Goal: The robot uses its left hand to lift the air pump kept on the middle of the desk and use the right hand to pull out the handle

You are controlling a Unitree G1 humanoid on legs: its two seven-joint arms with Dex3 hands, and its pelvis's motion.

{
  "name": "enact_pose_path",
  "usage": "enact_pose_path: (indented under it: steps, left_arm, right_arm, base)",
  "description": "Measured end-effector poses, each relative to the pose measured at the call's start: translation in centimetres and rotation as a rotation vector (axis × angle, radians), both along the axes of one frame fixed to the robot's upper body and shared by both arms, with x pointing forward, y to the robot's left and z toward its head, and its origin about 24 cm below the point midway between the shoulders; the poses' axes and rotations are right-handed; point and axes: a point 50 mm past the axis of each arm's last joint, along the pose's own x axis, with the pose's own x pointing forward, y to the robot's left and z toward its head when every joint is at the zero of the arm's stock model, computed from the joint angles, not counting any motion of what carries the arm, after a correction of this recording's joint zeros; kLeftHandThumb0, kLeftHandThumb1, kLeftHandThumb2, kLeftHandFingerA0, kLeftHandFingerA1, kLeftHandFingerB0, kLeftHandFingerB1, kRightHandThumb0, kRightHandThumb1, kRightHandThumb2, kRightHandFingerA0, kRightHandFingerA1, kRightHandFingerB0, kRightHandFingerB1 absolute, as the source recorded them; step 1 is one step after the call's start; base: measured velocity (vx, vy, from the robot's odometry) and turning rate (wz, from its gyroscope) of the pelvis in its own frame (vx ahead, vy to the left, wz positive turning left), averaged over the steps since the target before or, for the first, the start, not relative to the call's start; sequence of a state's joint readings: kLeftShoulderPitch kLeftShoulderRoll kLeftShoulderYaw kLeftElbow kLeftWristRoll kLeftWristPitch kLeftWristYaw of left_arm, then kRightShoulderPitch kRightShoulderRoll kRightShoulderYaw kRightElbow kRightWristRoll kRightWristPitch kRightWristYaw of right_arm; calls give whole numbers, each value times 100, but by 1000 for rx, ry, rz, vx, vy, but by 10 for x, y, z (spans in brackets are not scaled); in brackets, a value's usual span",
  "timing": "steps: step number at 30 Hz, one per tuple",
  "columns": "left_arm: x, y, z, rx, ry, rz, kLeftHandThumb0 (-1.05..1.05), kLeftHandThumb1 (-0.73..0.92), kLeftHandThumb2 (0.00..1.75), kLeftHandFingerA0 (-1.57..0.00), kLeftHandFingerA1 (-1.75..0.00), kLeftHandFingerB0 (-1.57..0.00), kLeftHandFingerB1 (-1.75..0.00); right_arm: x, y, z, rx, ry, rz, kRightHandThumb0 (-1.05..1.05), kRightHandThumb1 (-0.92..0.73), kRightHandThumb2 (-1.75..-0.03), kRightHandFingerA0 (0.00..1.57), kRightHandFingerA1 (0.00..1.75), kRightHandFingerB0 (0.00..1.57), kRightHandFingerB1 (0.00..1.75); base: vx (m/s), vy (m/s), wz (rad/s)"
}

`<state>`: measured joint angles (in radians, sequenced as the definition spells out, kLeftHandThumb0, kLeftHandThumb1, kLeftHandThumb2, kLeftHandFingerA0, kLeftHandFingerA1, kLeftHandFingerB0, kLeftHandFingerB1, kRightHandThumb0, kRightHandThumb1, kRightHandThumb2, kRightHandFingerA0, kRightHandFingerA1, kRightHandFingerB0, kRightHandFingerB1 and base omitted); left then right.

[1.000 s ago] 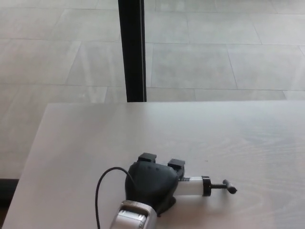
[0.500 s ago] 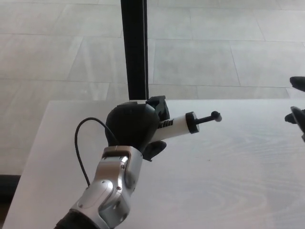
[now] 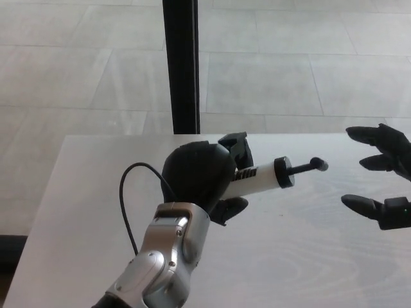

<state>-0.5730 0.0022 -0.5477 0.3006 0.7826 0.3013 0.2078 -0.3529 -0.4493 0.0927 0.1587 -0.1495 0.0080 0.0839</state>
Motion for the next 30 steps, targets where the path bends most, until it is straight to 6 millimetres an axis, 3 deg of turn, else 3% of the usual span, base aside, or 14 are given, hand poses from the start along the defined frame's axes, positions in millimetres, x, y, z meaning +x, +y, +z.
enact_pose_path:
  steps: [1, 2, 3, 4, 13, 14, 16, 23, 24, 25, 26, 27, 28, 30]
  left_arm:
    - [-2, -1, -3, 8, 7, -5, -13, 60, 94, -86, -175, -67, -160]
    - [-2, -1, -4, 12, 10, -8, -13, 60, 94, -86, -175, -67, -160]
    - [-3, -1, -6, 15, 12, -10, -14, 59, 96, -87, -175, -70, -159]
    - [-4, -1, -7, 20, 15, -12, -15, 60, 96, -87, -175, -69, -156]
    - [-6, -2, -12, 71, 45, -14, -16, 62, 98, -89, -175, -68, -158]
    - [-5, -2, -13, 73, 49, -11, -14, 57, 105, -91, -175, -70, -160]
    - [-5, -1, -13, 75, 54, -6, -19, 65, 97, -88, -175, -73, -151]
    - [0, 1, -8, 78, 41, 7, -16, 62, 98, -88, -175, -70, -155]
    - [1, 0, -7, 76, 38, 7, -19, 68, 91, -89, -175, -69, -154]
    - [1, 0, -6, 71, 38, 11, -12, 67, 91, -109, -169, -75, -134]
    - [3, 0, -3, 61, 35, 18, -12, 67, 91, -109, -169, -75, -134]
    - [4, -1, -1, 55, 32, 21, -17, 68, 84, -88, -172, -75, -107]
    - [5, -1, 1, 48, 31, 27, -17, 68, 84, -88, -172, -75, -107]
    - [7, -2, 6, 34, 24, 39, -14, 59, 85, -91, -165, -76, -71]
  right_arm:
    - [1, 1, 1, -14, -5, 4, -54, -43, -78, 46, 70, 31, 46]
    - [2, 2, 1, -22, -8, 7, -54, -43, -78, 46, 70, 31, 46]
    - [2, 2, 1, -30, -11, 10, -51, -43, -77, 51, 72, 34, 47]
    - [3, 3, 1, -41, -15, 12, -40, -54, -56, 55, 74, 43, 36]
    - [6, 8, 10, -127, -121, -3, -34, -58, -57, 66, 73, 50, 38]
    - [6, 9, 11, -136, -134, -6, -34, -57, -58, 71, 74, 51, 38]
    - [6, 10, 12, -148, -155, -11, -36, -58, -58, 73, 72, 52, 38]
    - [4, 17, 12, -177, -189, 1, -26, -55, -57, 75, 68, 55, 40]
    - [4, 17, 12, -179, -192, 3, -26, -55, -57, 74, 72, 56, 46]
    - [4, 18, 11, -180, -194, 6, -27, -55, -56, 74, 73, 57, 47]
    - [3, 21, 10, -179, -195, 13, -27, -55, -56, 74, 73, 57, 47]
    - [3, 22, 9, -179, -195, 17, -31, -55, -57, 73, 72, 58, 48]
    - [3, 24, 9, -181, -194, 21, -31, -55, -57, 73, 72, 58, 48]
    - [3, 26, 6, -182, -190, 29, -35, -54, -57, 77, 74, 60, 48]
  base:
    - [0, 0, 0]
    - [0, 0, 0]
    - [0, 0, 0]
    - [0, 0, 0]
    - [0, 0, 0]
    - [0, 0, 0]
    - [0, 0, 0]
    - [0, 0, 0]
    - [0, 0, 0]
    - [0, 0, 0]
    - [0, 0, 0]
    - [0, 0, 0]
    - [0, 0, 0]
    - [0, 0, 0]
